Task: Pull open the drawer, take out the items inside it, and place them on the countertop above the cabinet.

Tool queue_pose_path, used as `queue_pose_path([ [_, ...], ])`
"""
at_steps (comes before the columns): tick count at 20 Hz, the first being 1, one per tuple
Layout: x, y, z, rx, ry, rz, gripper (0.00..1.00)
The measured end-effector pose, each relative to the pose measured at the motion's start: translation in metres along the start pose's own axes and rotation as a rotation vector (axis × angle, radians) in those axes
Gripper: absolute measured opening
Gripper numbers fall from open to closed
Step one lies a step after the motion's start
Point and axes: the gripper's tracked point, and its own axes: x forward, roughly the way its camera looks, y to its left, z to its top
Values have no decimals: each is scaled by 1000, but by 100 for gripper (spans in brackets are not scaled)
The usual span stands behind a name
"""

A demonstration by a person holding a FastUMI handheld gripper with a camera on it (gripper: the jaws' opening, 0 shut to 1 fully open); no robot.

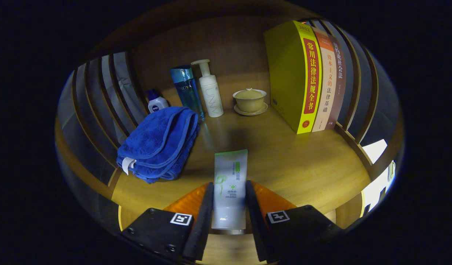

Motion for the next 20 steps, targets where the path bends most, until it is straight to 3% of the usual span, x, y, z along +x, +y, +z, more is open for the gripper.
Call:
queue_pose_path([
  [3,-5,3,5,2,-28,14,63],
  [6,-20,7,13,-3,-84,30,72],
  [12,-70,13,13,-58,-211,26,100],
  [20,-140,28,-23,-80,-301,34,99],
])
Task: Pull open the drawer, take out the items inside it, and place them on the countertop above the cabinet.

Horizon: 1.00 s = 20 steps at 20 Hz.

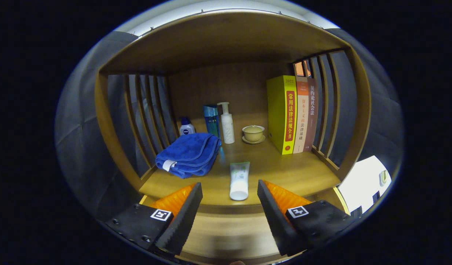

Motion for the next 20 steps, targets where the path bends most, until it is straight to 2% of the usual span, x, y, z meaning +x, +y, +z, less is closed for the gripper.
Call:
queue_pose_path([
  [7,-61,13,-39,-2,-49,-6,99],
  [12,-98,12,-91,0,-59,-29,99],
  [20,-109,6,-167,16,1,-44,99],
])
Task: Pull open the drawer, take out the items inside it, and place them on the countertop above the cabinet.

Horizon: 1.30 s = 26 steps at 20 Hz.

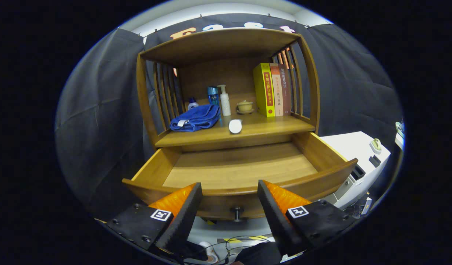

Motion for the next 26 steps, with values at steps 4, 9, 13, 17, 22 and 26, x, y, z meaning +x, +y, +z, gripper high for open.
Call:
queue_pose_path([
  [4,8,-2,-19,-15,14,-6,99],
  [9,24,-10,-29,-28,-3,-49,98],
  [13,26,-12,-28,-37,-28,-67,96],
  [17,38,-13,-13,-43,-55,-62,96],
  [22,64,-13,10,-63,-85,-61,97],
  [26,91,-12,21,-57,-86,-64,99],
])
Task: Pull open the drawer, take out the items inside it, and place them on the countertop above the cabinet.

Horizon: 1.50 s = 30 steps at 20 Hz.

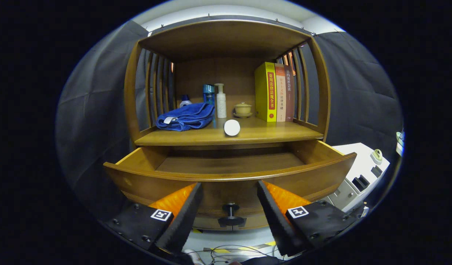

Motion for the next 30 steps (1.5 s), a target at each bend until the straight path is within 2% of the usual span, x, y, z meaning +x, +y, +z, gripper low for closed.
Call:
queue_pose_path([
  [10,68,2,22,15,-37,-6,99],
  [18,98,2,32,12,-49,-7,99],
  [25,99,2,33,13,-48,-1,99],
  [28,79,9,44,11,-81,25,99],
  [30,61,7,49,-8,-97,14,99],
])
